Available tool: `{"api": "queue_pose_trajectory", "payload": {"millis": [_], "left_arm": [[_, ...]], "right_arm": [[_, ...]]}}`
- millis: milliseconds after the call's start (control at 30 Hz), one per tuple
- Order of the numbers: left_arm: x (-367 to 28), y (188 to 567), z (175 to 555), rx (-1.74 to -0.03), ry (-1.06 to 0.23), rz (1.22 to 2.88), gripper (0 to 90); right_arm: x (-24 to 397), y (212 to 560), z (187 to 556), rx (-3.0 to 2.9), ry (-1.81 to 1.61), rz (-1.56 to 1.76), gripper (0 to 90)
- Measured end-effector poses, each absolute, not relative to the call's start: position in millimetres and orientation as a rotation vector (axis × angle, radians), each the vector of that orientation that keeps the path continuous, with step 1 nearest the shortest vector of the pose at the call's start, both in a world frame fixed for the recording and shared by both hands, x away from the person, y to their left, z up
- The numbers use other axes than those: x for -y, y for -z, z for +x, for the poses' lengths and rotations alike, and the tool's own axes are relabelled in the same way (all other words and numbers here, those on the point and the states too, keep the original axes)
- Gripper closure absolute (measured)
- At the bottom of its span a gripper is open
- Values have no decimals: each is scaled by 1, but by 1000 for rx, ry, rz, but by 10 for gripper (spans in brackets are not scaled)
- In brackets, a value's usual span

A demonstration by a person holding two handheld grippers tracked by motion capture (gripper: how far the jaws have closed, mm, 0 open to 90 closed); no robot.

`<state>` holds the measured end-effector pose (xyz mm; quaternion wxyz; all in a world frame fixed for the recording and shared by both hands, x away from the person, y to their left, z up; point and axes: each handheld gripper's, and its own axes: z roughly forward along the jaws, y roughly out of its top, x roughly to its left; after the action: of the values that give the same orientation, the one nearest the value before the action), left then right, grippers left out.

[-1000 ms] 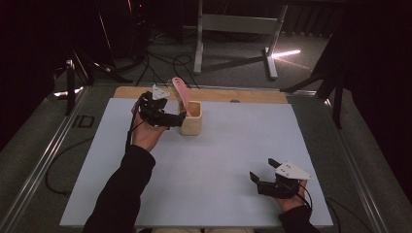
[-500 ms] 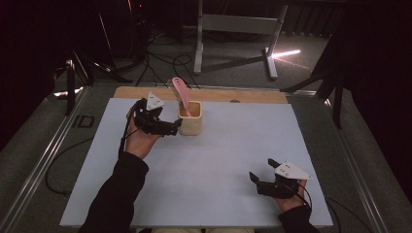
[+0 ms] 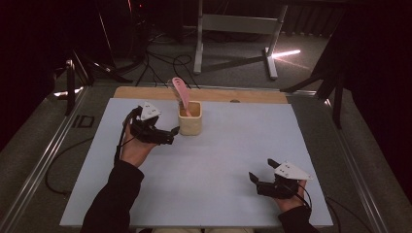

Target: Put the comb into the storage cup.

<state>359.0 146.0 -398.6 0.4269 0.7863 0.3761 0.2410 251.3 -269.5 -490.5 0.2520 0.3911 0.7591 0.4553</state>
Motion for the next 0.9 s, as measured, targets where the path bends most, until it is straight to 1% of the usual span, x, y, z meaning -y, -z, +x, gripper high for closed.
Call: {"api": "queue_pose_trajectory", "payload": {"millis": [533,900], "left_arm": [[-163,424,335,-943,-591,1932,1],[-171,446,321,-935,-578,1964,1]], "right_arm": [[269,491,251,-2067,-1237,1061,142],[268,492,251,-2068,-1238,1057,141]]}}
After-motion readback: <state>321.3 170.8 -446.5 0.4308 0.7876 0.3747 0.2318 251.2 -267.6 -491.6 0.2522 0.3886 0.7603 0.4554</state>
